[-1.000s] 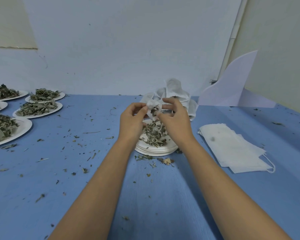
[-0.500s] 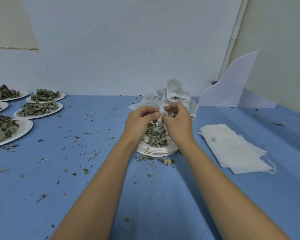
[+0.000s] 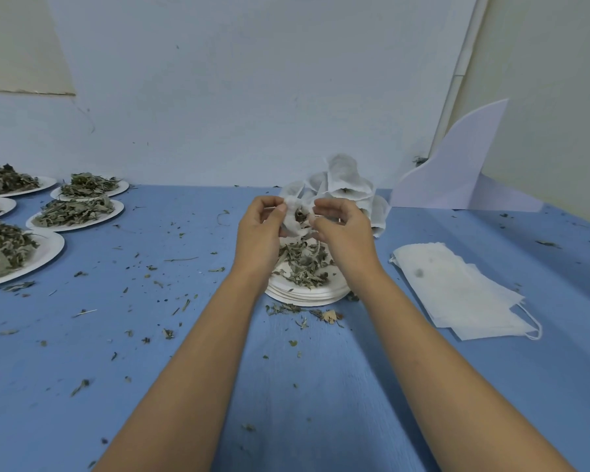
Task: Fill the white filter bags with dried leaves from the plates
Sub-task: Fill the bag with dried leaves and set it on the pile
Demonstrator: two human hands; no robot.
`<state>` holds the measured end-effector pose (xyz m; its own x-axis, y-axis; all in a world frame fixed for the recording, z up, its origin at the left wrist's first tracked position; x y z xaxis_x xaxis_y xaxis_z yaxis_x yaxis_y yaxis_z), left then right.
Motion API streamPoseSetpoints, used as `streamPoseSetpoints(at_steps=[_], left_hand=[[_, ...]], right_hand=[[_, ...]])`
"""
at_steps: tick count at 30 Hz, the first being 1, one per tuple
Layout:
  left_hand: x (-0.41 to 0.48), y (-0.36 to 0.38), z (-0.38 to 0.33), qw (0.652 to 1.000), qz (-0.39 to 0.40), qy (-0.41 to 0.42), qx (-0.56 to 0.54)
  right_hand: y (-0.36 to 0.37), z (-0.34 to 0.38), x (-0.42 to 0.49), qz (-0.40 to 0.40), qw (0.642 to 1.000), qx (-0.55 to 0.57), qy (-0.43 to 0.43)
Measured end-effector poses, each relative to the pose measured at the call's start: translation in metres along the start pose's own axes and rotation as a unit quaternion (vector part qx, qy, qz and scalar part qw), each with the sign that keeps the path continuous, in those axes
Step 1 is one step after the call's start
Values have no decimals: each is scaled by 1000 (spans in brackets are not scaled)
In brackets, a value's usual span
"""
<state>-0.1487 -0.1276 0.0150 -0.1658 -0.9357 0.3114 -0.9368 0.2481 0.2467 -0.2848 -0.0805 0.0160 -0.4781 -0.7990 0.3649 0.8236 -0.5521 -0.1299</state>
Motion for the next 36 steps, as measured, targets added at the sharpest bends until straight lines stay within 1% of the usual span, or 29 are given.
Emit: streamPoseSetpoints(at_steps=[4, 8, 14, 16, 18, 21, 23, 29, 33, 36], left_hand=[[-2, 2, 1, 1000, 15, -16, -21], [-6, 13, -1, 996, 71, -20, -54], [-12, 29, 0, 987, 143, -38, -65], [-11, 28, 0, 988, 133, -45, -71], [-8, 21, 0, 993, 95, -42, -48], [-6, 11, 0, 997, 57, -31, -33], [-4, 7, 1, 997, 50, -30, -43], [-3, 13, 7, 988, 85, -62, -116], [0, 9, 12, 975, 55, -103, -191], [2, 4, 18, 972, 19, -120, -203]], right_hand=[[-1, 1, 0, 1, 1000, -6, -6], [-3, 2, -2, -19, 999, -20, -20], [-10, 1, -1, -48, 997, -51, -29], [-12, 3, -1, -60, 996, -52, -31], [-10, 3, 0, -52, 998, -28, -27], [-6, -2, 1, -25, 999, 25, 17], [-6, -5, 2, -18, 999, 31, 39], [1, -7, 0, 28, 994, 81, 70], [-1, -7, -1, 19, 991, 102, 79], [-4, -10, -2, 3, 985, 134, 107]])
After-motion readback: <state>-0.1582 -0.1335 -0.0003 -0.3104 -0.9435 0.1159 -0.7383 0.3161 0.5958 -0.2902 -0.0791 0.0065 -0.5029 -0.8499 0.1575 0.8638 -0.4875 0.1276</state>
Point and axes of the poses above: each hand's wrist, its own x-axis towards the middle knuckle, its own y-axis out of the palm, z = x × y, the point moved 8 cm from there along x, towards the middle knuckle, and after that the axes turned 5 degrees about -x, right-handed, at the moved point
